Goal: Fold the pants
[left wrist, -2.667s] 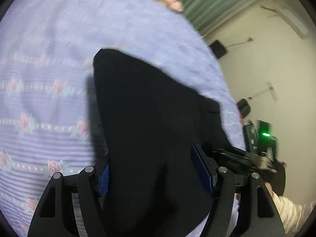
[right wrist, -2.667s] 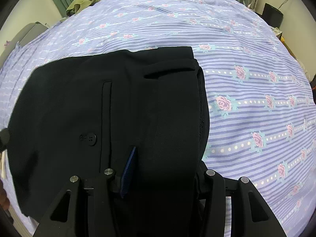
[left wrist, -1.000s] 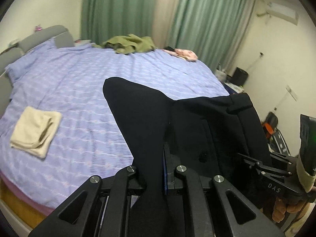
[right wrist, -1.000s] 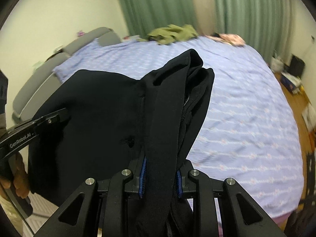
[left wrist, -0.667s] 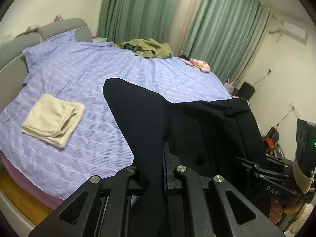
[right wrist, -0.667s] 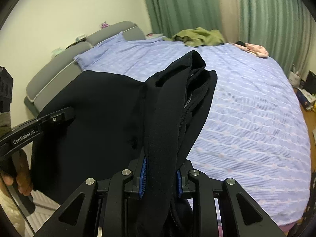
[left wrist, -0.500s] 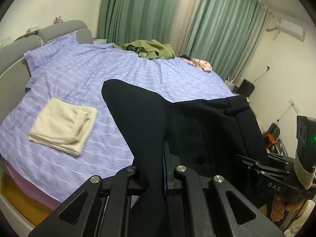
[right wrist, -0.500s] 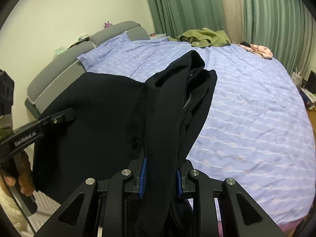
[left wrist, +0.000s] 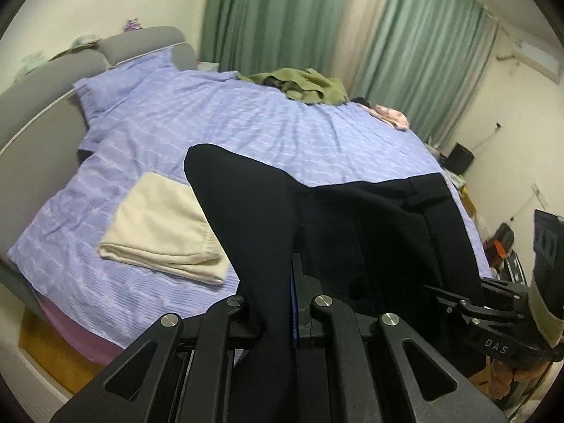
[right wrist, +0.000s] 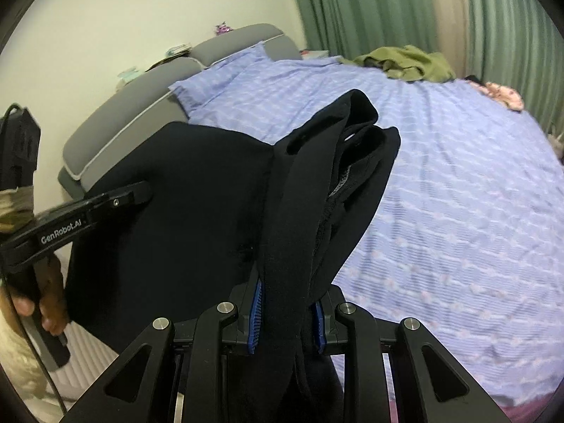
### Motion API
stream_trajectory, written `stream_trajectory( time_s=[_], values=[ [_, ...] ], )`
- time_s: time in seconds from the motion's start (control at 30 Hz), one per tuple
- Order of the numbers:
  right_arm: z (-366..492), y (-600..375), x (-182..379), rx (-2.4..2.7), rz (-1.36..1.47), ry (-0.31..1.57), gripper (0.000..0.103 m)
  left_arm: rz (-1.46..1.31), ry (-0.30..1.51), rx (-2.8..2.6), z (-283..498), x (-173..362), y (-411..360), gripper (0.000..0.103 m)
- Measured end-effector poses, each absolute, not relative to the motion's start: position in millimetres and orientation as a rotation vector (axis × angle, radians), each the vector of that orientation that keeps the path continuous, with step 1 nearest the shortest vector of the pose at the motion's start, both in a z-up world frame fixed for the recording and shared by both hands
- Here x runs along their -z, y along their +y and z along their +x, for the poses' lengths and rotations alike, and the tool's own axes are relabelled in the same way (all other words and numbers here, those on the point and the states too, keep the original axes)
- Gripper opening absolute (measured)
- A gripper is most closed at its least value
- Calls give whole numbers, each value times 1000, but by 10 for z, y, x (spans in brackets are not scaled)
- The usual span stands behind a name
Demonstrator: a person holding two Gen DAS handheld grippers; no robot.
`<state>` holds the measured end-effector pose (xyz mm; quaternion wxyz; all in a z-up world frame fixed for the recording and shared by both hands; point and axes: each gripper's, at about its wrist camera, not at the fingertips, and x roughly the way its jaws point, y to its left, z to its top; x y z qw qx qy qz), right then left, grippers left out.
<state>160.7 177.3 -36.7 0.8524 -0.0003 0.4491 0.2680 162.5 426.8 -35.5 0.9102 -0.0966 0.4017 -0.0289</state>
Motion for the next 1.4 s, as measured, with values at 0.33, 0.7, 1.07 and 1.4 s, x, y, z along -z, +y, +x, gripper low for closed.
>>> stream_trajectory(
  time_s=[0.33,0.7,1.07,1.4],
  values=[
    [1853,2645,484,-579,-28,989,24,-252,860,60,1962,548,5305,10],
    [2472,3646,840,-481,19,1078,24,-189,930,139,2989,956,6464,10],
    [3482,4269,1529,-431,-55,1102,24,-193,1002,135,4273,1804,7095,10],
    [4122,4453,2367,-316,-85,1231,25,-101,1135,78,4894,2663,7254,11]
  ],
)
